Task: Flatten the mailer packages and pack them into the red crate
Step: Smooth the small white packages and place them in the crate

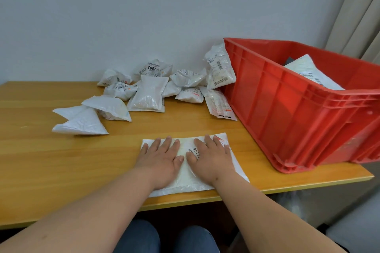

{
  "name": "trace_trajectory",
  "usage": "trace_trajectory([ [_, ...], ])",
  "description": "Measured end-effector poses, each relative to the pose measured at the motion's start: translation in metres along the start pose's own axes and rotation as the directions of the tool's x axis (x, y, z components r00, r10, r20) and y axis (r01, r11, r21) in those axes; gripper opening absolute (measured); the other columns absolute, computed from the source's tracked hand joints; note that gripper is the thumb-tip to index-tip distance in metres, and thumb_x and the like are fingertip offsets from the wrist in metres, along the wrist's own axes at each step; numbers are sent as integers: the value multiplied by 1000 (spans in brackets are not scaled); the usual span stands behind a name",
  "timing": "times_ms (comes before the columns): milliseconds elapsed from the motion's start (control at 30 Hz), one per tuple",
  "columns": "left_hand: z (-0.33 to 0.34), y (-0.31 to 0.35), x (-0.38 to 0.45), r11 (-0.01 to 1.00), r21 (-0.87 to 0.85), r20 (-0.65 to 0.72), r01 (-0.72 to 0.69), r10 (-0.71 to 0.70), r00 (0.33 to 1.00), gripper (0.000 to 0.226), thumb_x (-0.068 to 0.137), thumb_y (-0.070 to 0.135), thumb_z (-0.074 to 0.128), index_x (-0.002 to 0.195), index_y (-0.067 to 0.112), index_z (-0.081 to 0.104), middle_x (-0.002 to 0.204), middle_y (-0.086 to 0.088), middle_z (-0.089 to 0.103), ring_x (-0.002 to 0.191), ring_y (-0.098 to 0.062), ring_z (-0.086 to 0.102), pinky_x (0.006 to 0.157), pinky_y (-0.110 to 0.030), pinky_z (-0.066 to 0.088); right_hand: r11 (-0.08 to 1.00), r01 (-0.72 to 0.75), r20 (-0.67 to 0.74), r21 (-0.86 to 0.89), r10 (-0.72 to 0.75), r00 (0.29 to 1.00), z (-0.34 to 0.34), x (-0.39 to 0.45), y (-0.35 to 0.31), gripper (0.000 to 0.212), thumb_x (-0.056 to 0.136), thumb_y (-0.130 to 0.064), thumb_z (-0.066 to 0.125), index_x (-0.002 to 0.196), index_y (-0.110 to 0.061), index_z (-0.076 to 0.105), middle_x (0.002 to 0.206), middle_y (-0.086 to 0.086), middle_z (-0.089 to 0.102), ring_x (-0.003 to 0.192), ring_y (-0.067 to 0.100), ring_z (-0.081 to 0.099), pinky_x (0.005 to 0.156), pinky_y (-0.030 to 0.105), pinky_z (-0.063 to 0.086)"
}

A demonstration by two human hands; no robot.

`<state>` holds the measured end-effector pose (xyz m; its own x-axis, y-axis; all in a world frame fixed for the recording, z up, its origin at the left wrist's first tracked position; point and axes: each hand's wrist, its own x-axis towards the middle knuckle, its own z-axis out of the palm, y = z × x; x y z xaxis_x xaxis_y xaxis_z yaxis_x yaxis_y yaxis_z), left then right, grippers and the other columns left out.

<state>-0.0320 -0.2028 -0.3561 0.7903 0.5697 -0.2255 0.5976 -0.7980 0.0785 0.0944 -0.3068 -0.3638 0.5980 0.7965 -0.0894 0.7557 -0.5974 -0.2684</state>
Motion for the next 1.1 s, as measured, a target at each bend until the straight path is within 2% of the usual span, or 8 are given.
trace_trajectory([
  [200, 1, -3, -6, 998, 15, 9, -56, 55, 998, 78, 90, 74, 9, 152, 36, -19, 161, 10, -23, 149, -24, -18, 120, -51, -6, 981, 7, -112, 195, 15, 994, -6, -8, 5, 69, 91, -55, 50, 151, -25, 36, 163, 7, 6, 150, 28, -3, 123, 47, 8],
  [333, -6, -14, -7, 995, 60, -40, -81, 84, 996, 87, 80, 80, 5, 154, 36, -12, 162, 11, -19, 149, -20, -17, 121, -50, -4, 989, 72, -142, 130, -53, 988, -13, -9, -1, 60, 90, -53, 52, 141, -22, 46, 148, 5, 21, 137, 27, 18, 116, 44, 26],
  [400, -11, -23, -3, 996, 89, -131, -19, 31, 991, 81, 88, 75, 12, 156, 33, -2, 164, 6, -8, 151, -20, -7, 122, -44, 2, 993, 115, -173, 30, -108, 979, -18, -5, -9, 55, 93, -53, 49, 138, -22, 48, 144, 4, 28, 133, 25, 25, 111, 43, 33],
  [533, -5, -28, -3, 998, 43, -166, 35, -27, 986, 64, 100, 58, 16, 156, 32, 3, 165, 2, 2, 151, -22, 1, 122, -40, 6, 986, 161, -126, -47, -166, 978, -9, -2, -19, 48, 100, -45, 37, 145, -28, 42, 154, 3, 30, 141, 26, 24, 116, 44, 25],
  [633, 1, -29, -5, 999, 33, -85, 17, -14, 996, 83, 87, 75, 5, 156, 31, -8, 164, 3, -9, 151, -20, -9, 122, -43, -2, 987, 159, -59, -10, -159, 986, 5, -1, -18, 53, 102, -43, 30, 153, -29, 30, 163, 1, 20, 149, 24, 13, 121, 45, 16],
  [700, 1, -32, -5, 999, 43, -43, -3, 5, 999, 105, 66, 86, -5, 155, 30, -13, 163, 4, -14, 150, -20, -13, 122, -44, -4, 986, 162, -88, -42, -165, 982, 8, -2, -17, 52, 102, -43, 30, 152, -28, 31, 161, -1, 26, 147, 24, 19, 119, 44, 21],
  [767, 0, -34, -6, 998, 53, -27, -22, 23, 999, 114, 56, 88, -9, 154, 29, -16, 163, 3, -18, 150, -21, -16, 122, -45, -4, 983, 159, -108, -91, -169, 980, 6, -3, -18, 51, 101, -45, 30, 150, -30, 34, 156, -3, 33, 142, 22, 27, 114, 42, 27],
  [1100, -1, -44, -1, 997, 33, 18, -62, 62, 998, 118, 47, 93, -10, 151, 39, -20, 161, 9, -23, 147, -18, -24, 119, -49, -12, 972, 130, -37, -194, -140, 990, -8, -7, -19, 52, 96, -58, 29, 143, -37, 36, 141, -5, 39, 131, 23, 32, 99, 47, 35],
])
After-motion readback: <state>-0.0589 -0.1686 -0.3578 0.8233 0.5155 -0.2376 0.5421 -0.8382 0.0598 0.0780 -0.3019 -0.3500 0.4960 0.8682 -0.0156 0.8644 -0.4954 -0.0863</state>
